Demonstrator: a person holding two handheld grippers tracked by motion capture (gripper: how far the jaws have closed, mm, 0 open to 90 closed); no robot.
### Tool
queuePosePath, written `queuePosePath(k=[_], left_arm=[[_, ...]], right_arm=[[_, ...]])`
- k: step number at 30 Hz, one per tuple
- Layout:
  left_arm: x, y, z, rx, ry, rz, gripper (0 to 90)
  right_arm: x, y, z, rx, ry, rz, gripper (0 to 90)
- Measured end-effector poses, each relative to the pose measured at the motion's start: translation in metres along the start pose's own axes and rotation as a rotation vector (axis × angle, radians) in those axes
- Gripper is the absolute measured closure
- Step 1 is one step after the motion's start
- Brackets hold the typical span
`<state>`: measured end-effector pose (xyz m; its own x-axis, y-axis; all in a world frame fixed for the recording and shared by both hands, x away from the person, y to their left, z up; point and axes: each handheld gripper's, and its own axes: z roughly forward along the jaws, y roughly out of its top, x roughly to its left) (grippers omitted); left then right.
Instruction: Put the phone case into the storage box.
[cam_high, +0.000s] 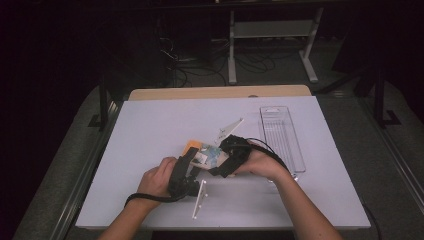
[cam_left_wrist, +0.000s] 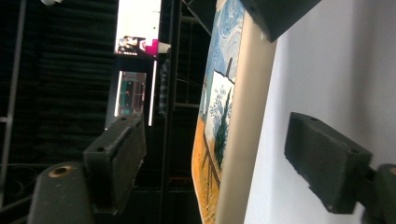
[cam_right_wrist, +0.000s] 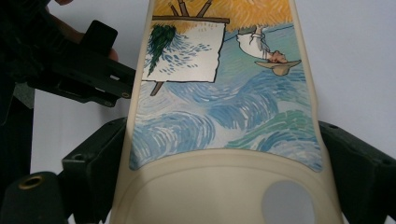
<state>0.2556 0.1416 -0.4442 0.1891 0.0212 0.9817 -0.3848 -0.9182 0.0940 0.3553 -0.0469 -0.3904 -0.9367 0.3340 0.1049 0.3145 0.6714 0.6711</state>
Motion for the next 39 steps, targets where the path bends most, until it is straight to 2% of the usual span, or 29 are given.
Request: queuePosePath(k=[1,4,9,15,19,29,31,39], left_arm=[[-0.0001,0.0003,-0.0001,-0.001,0.004,0.004,27.1],[-0.0017,0.0009,-0.0002,-0.002,-0.004,0.013,31.6],[-0.003,0.0021,-0.0006,-0.007,0.006,0.03,36.4],[-0.0058,0.0052,0.0,-0.008,0.022,0.076,41.5],[-0.0065,0.0057,0.0001,-0.007,0.016,0.084,47.3],[-0.0052,0.0067,0.0005,0.012,0.01,0.087,53.6],[-0.0049,0.0075,0.0004,0.015,0.009,0.088,58.2],[-0.0034,0.0096,-0.0011,0.009,0.007,0.099,63.9]], right_arm=[[-0.0001,-0.0006,0.0,0.003,-0.005,0.006,9.9],[-0.0007,-0.0007,0.0,-0.002,-0.009,0.001,9.9],[0.0001,-0.0002,0.0009,-0.001,-0.006,0.009,9.9],[0.0009,-0.0003,0.0009,0.003,-0.004,0.014,9.9],[0.0011,-0.0001,0.0002,0.001,-0.003,0.013,9.9],[0.0016,0.0002,0.0013,0.0,-0.003,0.016,9.9],[0.0019,0.0004,0.0025,-0.001,0.0,0.01,9.9],[0.0017,0.0004,0.0023,-0.002,0.0,0.012,9.9]])
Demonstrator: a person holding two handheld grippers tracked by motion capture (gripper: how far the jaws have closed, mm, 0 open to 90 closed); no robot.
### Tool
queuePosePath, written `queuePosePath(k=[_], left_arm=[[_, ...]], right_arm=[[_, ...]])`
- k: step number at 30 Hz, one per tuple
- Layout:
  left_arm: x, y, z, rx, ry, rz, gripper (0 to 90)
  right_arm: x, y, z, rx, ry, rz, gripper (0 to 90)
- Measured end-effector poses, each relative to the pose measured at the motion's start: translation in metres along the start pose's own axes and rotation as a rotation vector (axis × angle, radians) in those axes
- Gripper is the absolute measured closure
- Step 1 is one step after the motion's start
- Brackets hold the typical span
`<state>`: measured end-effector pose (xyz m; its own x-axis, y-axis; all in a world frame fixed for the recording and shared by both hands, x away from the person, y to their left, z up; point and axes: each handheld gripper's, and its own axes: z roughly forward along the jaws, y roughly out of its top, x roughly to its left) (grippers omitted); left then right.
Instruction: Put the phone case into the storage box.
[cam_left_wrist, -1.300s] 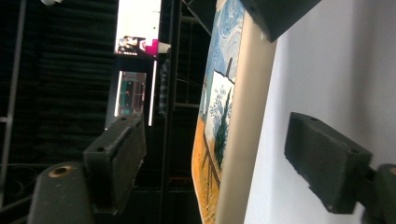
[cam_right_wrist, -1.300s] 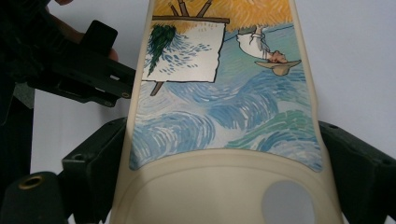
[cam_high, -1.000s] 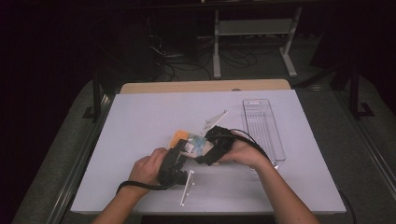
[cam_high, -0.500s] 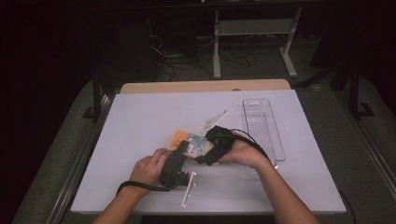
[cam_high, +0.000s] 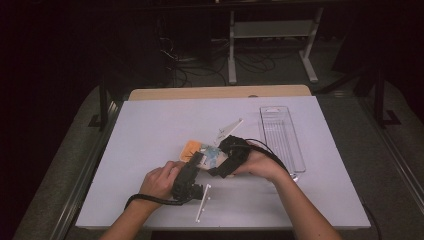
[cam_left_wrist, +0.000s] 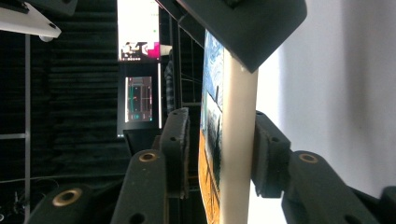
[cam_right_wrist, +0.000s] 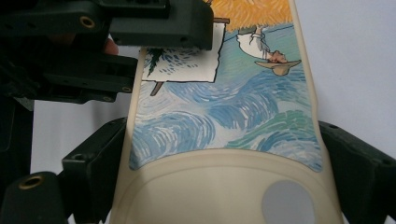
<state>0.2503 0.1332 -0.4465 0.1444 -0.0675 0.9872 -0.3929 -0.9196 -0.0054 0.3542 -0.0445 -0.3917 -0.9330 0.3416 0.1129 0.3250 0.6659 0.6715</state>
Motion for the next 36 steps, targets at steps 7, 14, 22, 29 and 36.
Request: queuePosePath(k=[7,14,22,29,36], left_arm=[[0.0,0.0009,-0.0009,-0.003,-0.011,0.006,69.8],[0.0004,0.0016,-0.001,0.0,-0.019,0.013,74.3],[0.0011,0.0021,-0.002,0.0,-0.02,0.028,78.1],[0.0016,0.0021,-0.0027,-0.004,-0.024,0.029,78.6],[0.0028,0.0008,-0.0033,-0.001,-0.028,0.025,78.9]], right_arm=[[0.0,0.0,0.0001,-0.001,0.004,0.003,9.9],[0.0005,0.0004,-0.0011,-0.001,0.009,0.018,9.9],[-0.0011,-0.0001,-0.0005,-0.005,0.022,0.017,9.5],[-0.0015,-0.0007,-0.0001,0.0,0.034,0.034,8.5],[-0.0025,0.0003,-0.0072,-0.048,0.049,0.03,6.0]])
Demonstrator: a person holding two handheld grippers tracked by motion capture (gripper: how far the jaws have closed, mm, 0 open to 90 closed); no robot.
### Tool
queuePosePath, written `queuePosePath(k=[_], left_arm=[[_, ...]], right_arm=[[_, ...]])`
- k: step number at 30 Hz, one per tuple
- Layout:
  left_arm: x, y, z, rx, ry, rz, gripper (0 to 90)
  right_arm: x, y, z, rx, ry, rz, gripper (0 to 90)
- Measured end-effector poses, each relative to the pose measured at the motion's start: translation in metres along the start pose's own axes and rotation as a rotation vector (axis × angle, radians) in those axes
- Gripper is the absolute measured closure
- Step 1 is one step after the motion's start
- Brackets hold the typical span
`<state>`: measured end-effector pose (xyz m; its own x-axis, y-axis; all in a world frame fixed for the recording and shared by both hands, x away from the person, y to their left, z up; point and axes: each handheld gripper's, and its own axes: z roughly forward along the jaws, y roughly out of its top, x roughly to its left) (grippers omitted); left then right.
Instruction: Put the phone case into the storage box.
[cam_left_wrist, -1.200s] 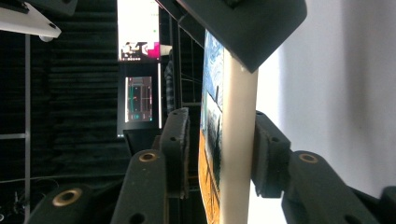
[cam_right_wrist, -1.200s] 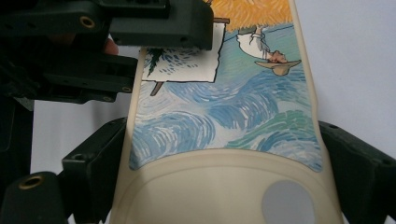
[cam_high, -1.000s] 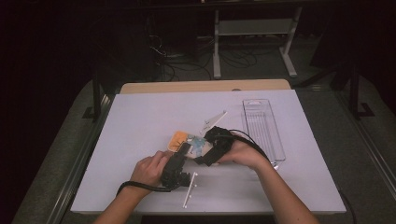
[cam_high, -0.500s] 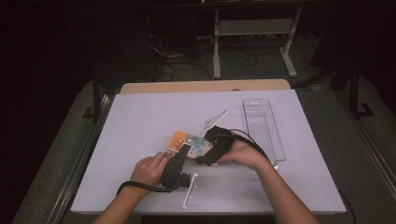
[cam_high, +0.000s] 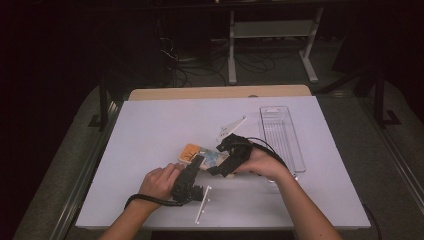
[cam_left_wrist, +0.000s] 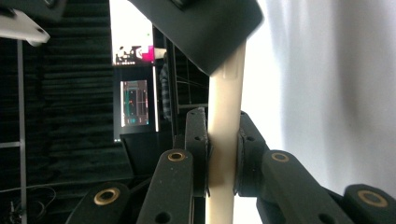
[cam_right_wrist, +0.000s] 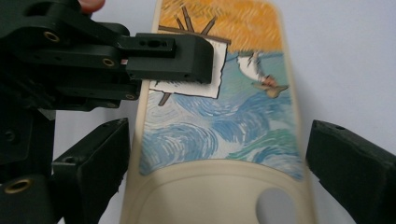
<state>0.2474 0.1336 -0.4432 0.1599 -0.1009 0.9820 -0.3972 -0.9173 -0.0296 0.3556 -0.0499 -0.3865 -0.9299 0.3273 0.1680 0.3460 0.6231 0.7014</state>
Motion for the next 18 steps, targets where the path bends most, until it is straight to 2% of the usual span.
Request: queuePosePath(k=[5,10,11,14,17,18], left_arm=[[0.002,-0.005,0.001,0.017,-0.003,-0.014,78.9],[0.003,-0.011,0.002,0.036,-0.015,-0.028,78.8],[0.003,-0.012,0.001,0.04,-0.014,-0.029,78.8],[0.004,-0.016,0.001,0.05,-0.013,-0.036,78.9],[0.005,-0.019,0.001,0.056,-0.014,-0.046,78.8],[0.006,-0.02,0.0,0.062,-0.017,-0.037,78.8]], right_arm=[[-0.001,0.0,-0.007,-0.026,-0.007,0.003,5.5],[-0.002,-0.002,-0.019,-0.064,-0.025,0.041,4.4],[-0.003,-0.003,-0.022,-0.07,-0.031,0.035,4.3],[-0.003,-0.008,-0.03,-0.098,-0.032,0.07,3.1],[-0.003,-0.012,-0.033,-0.098,-0.037,0.07,3.1],[-0.004,-0.013,-0.034,-0.101,-0.042,0.06,3.0]])
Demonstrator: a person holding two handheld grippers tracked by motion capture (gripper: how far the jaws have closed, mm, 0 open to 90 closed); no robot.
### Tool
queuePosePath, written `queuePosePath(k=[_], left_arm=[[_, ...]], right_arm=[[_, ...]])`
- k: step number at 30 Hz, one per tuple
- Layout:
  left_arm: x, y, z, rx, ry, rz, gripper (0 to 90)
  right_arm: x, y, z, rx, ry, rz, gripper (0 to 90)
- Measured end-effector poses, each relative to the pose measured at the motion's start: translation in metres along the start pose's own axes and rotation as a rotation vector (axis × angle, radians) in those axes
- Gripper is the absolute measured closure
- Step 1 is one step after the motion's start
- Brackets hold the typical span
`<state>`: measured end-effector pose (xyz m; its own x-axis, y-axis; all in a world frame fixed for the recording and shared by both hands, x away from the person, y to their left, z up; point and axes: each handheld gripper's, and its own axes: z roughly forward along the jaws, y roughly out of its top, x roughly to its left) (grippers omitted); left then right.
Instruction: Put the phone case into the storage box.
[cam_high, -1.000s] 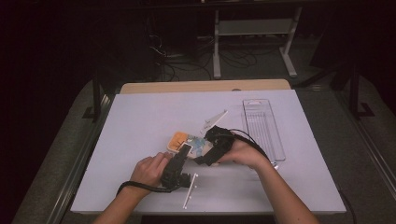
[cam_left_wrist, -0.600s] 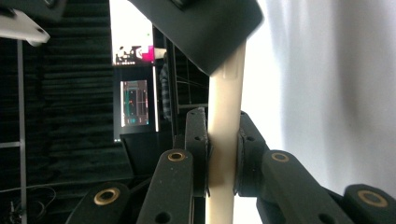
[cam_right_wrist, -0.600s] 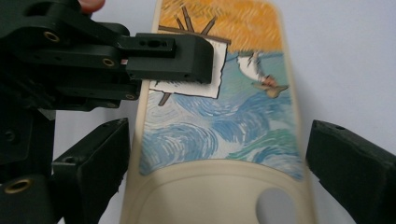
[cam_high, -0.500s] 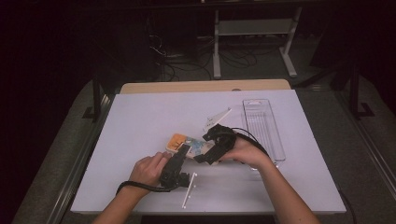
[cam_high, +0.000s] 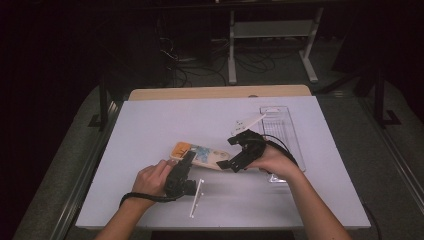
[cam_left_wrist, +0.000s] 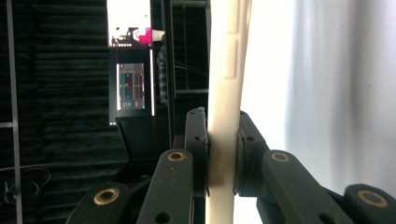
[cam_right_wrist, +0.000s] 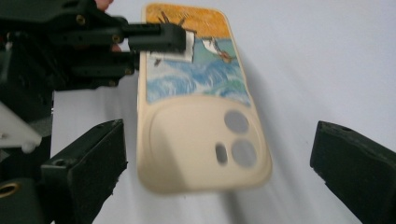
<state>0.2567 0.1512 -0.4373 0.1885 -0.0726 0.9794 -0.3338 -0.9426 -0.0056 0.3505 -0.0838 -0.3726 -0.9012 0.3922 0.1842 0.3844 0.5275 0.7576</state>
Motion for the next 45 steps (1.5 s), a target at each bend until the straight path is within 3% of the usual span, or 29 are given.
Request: queuePosePath(k=[19,27,35,45], left_arm=[[0.004,-0.011,-0.001,0.031,0.013,-0.015,78.9],[0.005,-0.012,-0.001,0.036,0.016,-0.022,78.8],[0.006,-0.012,-0.002,0.031,0.017,-0.033,78.9],[0.008,-0.014,-0.002,0.037,0.023,-0.051,78.9]], right_arm=[[-0.008,-0.038,-0.036,-0.081,-0.025,0.039,3.3],[-0.01,-0.048,-0.04,-0.092,-0.063,0.053,3.4],[-0.01,-0.051,-0.035,-0.071,-0.052,0.052,3.8],[-0.007,-0.054,-0.036,-0.087,-0.051,0.046,4.1]])
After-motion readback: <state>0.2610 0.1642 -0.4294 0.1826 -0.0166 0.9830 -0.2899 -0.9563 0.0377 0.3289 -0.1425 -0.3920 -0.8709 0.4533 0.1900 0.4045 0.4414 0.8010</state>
